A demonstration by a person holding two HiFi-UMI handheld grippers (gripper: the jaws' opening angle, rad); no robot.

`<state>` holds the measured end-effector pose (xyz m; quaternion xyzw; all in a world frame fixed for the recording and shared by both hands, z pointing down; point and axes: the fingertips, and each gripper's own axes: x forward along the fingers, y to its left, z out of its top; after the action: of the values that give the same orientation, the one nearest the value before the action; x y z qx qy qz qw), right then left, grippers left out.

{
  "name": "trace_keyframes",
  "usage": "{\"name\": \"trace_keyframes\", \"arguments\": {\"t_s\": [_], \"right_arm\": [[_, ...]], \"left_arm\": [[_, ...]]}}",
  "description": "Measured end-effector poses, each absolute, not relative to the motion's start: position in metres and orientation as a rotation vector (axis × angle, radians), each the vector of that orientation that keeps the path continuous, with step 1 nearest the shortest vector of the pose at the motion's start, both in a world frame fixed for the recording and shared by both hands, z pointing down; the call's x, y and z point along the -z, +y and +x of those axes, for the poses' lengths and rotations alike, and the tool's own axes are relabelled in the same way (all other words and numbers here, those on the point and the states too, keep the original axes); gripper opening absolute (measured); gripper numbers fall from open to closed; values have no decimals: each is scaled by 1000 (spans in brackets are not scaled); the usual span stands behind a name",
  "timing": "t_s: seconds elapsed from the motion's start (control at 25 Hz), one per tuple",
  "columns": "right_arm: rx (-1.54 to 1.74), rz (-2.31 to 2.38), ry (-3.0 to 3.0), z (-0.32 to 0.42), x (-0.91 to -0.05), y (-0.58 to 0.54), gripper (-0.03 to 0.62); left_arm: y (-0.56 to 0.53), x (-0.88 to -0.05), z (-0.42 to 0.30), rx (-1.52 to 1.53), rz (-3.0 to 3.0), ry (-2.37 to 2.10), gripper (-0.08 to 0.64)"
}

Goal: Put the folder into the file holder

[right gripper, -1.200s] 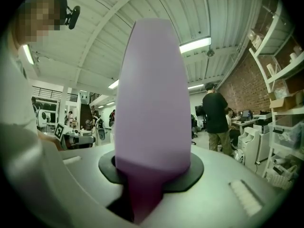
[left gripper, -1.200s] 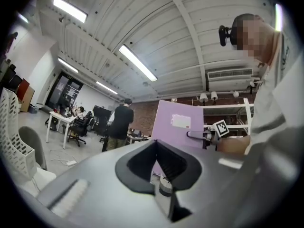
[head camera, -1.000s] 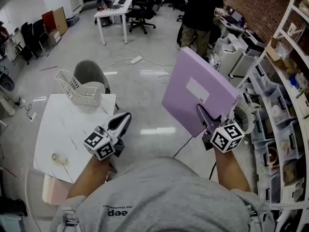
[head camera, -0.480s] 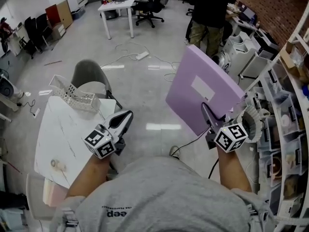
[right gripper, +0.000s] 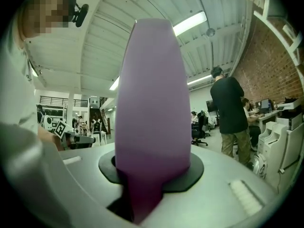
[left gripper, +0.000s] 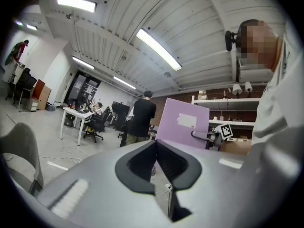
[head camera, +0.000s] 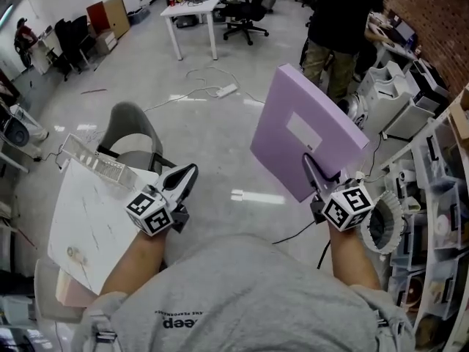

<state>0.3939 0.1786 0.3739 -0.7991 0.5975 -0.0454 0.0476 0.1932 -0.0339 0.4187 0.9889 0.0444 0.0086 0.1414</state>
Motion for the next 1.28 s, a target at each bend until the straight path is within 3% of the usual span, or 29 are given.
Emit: {"name": "trace_keyframes", "arguments": {"t_s": [0.2,0.76,1.04,1.28], "right_arm": [[173,-2432,1803,429,-385,159,126],[165,-2520,1723,436,-361,84,124],[95,-2332,1999,412,-327,-43,124],[49,-2045,2286,335,-298,-181,124]], "left_arm": [[-48,-427,228,-76,2859,148,59],[-161,-418,255,17,2844,166,59],[-240,-411,187,100,2873,-154,58],[-302,-399,75,153,2867,-534,58]]}}
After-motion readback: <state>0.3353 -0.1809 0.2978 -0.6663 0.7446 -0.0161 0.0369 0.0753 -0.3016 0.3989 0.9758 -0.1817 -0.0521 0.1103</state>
